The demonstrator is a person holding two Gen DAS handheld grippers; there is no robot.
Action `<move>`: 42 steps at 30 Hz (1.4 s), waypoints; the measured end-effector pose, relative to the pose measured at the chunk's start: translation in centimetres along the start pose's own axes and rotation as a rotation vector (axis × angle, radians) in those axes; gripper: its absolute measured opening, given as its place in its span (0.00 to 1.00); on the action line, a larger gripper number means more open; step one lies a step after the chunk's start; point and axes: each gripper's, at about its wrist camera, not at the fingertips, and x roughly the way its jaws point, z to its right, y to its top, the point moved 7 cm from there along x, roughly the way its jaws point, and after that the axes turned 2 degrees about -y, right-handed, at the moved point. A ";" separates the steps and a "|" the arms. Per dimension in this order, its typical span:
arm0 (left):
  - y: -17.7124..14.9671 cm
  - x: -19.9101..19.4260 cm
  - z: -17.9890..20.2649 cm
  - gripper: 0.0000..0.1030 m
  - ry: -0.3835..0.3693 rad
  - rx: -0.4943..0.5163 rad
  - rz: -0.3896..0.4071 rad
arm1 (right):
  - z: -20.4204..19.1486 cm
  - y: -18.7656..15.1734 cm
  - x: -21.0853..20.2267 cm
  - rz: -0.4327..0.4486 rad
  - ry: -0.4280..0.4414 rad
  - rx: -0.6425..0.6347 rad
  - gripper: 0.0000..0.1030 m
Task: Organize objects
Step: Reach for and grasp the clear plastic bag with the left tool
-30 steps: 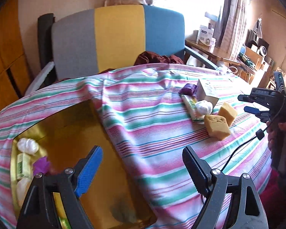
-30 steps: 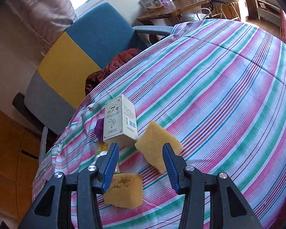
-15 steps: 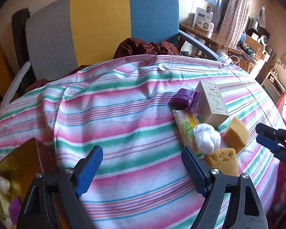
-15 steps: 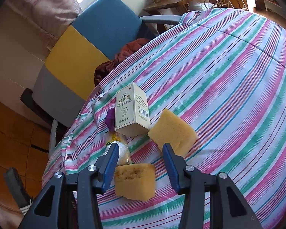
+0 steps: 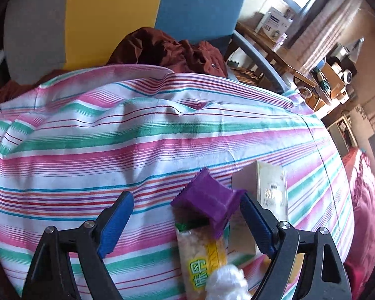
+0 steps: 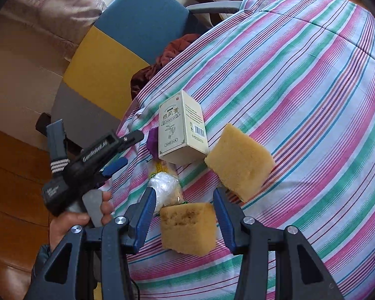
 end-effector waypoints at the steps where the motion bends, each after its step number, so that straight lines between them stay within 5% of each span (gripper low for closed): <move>1: 0.4 0.7 -0.2 0.85 0.000 -0.034 -0.009 | 0.0 0.0 0.1 -0.004 0.002 0.001 0.47; 4: 0.7 3.0 -0.3 0.85 0.005 -0.080 -0.071 | 0.2 -0.2 0.4 -0.022 0.005 0.009 0.47; 7: 0.2 3.4 0.4 0.80 0.089 0.011 -0.074 | 0.5 -0.2 0.5 -0.035 0.008 0.020 0.47; 12: -1.4 2.0 -1.2 0.73 0.116 0.081 -0.064 | 0.9 -0.1 0.6 -0.039 0.013 0.040 0.47; 17: -3.6 -0.2 -3.4 0.37 0.159 0.160 -0.046 | 0.8 -0.1 0.4 -0.030 -0.006 0.027 0.47; 22: -6.4 -2.0 -5.0 0.22 0.159 0.186 -0.040 | 1.6 0.2 0.6 -0.023 -0.052 0.030 0.47; 33: -14.1 -5.8 -3.6 0.23 0.127 0.245 -0.059 | 2.1 0.2 0.8 -0.023 -0.110 0.011 0.47; 38: -13.7 -8.5 -0.2 0.59 0.092 0.347 0.053 | 2.2 0.3 0.5 -0.013 -0.111 0.015 0.47; 42: -12.5 -8.4 2.2 0.62 0.079 0.428 0.081 | 2.1 0.5 0.2 -0.004 -0.096 0.024 0.47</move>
